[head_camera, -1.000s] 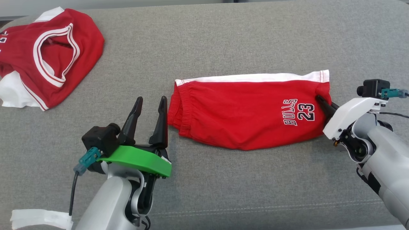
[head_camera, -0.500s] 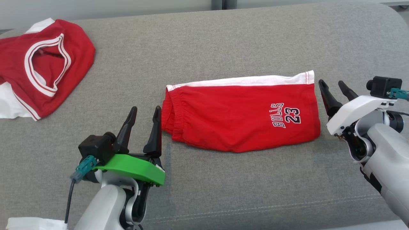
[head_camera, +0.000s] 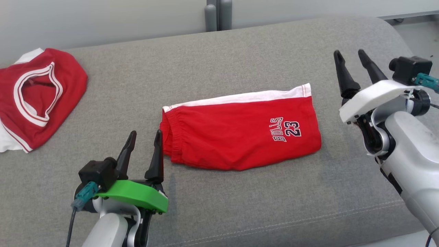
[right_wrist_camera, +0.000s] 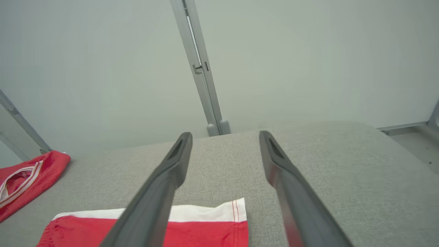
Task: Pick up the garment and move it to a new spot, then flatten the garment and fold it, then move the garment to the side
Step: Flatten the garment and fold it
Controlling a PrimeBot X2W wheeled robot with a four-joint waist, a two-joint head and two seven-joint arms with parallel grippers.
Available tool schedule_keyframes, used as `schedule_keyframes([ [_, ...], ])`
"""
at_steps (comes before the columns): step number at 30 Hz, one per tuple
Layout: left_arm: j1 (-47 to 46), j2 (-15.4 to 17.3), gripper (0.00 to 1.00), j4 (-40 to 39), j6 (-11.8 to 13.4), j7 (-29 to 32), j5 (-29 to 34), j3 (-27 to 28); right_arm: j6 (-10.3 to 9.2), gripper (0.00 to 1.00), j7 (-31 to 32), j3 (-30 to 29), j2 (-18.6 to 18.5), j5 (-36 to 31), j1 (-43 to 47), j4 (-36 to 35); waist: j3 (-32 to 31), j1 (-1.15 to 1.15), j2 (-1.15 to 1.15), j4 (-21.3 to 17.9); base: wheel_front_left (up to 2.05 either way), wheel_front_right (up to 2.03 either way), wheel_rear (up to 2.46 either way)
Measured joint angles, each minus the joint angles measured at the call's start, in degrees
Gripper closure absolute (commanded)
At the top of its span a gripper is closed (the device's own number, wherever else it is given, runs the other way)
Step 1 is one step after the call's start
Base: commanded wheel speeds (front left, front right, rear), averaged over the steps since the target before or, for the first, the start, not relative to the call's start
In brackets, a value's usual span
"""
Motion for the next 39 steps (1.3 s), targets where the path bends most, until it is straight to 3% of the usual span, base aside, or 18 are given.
schedule_keyframes([
  [6,2.35,0.07,0.00,-0.08,0.15,-0.01,0.60,2.03,-1.54,0.00,0.02,-5.67,1.14,-4.35,3.10,-8.10,-2.11,0.00,0.00,-1.59,0.00,0.00,0.00],
  [14,4.70,-0.57,0.00,-3.31,0.57,-0.16,2.83,7.92,-2.42,0.00,0.02,-9.10,1.74,-7.47,12.93,-13.72,-3.81,0.00,0.00,-2.25,0.00,0.00,0.00],
  [25,9.22,-1.15,0.00,-4.78,1.00,-0.16,4.95,11.39,-2.61,0.00,0.02,-11.49,2.20,-11.72,21.60,-17.07,-4.91,0.00,0.00,-0.64,0.00,0.00,0.00],
  [39,12.20,-1.72,0.00,-6.56,1.01,-0.16,7.08,12.54,-2.89,0.00,0.02,-13.07,3.41,-14.74,26.25,-19.84,-5.69,0.00,0.00,0.94,0.00,0.00,0.00],
])
